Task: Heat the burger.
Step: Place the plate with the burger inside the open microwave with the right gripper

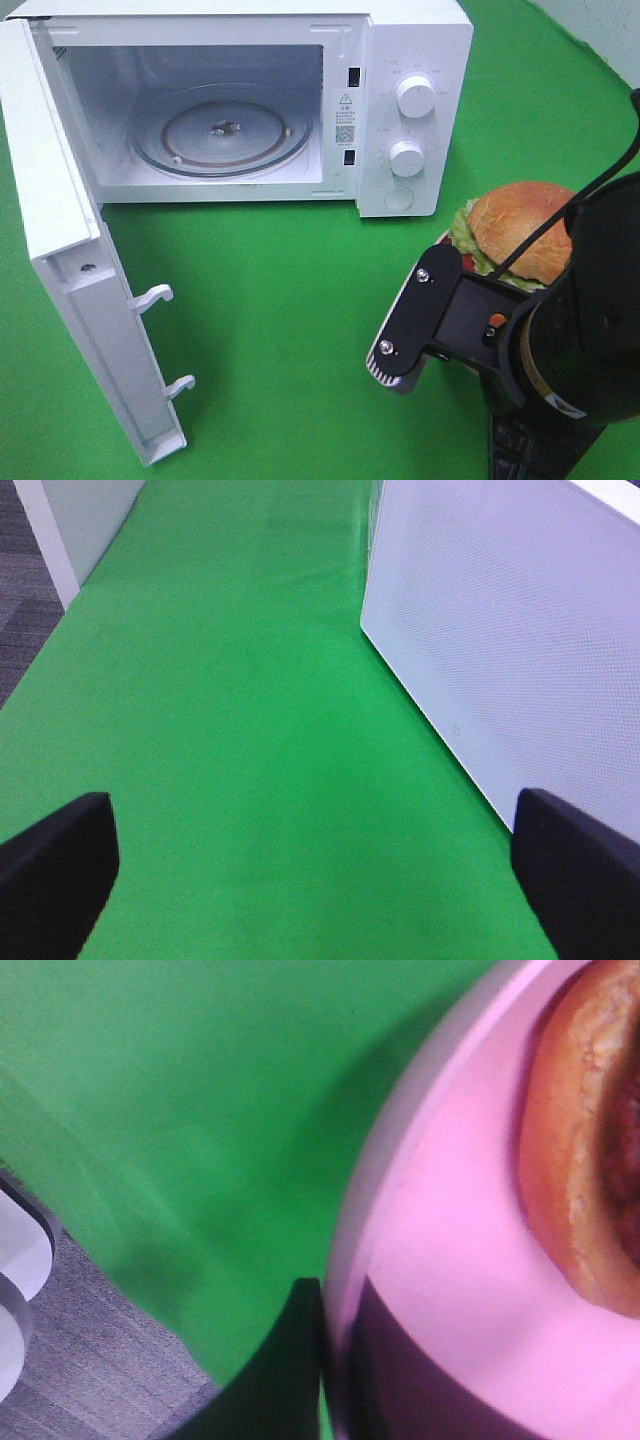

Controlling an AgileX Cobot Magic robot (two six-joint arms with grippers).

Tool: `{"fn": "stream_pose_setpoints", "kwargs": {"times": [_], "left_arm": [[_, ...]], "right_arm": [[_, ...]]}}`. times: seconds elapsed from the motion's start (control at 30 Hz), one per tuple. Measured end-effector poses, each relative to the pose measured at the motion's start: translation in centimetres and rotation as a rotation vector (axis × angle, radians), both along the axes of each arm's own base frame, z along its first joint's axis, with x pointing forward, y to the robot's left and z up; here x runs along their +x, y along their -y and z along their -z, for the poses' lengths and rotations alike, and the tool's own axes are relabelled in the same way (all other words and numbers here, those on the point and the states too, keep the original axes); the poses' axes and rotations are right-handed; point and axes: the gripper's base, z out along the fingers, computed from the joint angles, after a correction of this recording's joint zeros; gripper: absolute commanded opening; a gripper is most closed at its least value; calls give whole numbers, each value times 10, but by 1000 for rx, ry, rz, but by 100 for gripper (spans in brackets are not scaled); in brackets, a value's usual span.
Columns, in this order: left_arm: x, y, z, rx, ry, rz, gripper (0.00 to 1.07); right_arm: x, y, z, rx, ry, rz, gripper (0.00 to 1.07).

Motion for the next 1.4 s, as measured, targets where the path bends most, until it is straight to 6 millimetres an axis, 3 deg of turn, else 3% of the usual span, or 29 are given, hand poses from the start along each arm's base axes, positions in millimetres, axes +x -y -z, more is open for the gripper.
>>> {"fn": "stream_pose_setpoints", "kwargs": {"times": [1.03,1.4], "left_arm": [[0,0,0,0,0,0,100],[0,0,0,0,0,0,100]], "right_arm": [[7,-18,-1,-92,23,-654,0],[31,-5,-1,-126,27,-745,0]]}}
